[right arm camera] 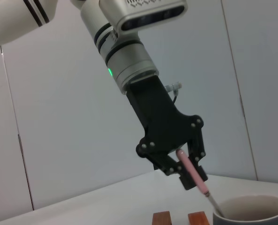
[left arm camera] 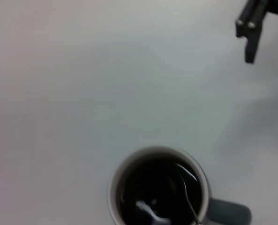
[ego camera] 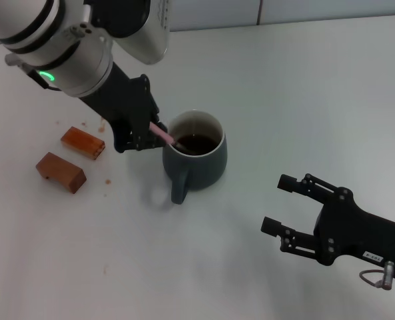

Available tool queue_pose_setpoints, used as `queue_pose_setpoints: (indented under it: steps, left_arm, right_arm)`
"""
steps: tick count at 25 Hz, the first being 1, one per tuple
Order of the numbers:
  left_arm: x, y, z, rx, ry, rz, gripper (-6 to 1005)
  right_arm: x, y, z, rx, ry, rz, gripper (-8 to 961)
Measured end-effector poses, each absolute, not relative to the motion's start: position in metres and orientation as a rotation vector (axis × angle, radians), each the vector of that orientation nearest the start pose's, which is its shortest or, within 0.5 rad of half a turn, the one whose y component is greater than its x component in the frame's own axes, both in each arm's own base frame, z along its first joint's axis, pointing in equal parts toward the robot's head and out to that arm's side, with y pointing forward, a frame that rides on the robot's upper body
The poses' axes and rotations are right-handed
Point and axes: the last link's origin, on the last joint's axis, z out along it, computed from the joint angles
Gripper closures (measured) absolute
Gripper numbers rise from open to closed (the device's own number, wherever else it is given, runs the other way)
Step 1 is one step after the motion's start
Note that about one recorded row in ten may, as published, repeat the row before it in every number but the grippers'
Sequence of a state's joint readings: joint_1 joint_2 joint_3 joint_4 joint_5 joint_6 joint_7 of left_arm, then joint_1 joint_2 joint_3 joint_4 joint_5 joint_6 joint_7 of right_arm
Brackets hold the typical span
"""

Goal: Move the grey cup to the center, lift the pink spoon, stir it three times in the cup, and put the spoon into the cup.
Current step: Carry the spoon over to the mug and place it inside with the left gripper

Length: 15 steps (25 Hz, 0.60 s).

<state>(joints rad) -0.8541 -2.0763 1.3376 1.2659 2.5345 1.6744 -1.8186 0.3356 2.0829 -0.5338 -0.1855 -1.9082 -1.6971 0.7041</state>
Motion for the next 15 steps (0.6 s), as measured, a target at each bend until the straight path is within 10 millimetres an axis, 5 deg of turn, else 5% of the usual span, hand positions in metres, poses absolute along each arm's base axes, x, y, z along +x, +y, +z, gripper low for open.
queue_pose_setpoints:
  steps: [15]
  left_arm:
    - [-0.104, 0.387, -0.003, -2.865, 0.328, 0.664, 842]
  right_arm:
    - [0.3, 0.224, -0.05, -2.519, 0.456, 1.066, 138]
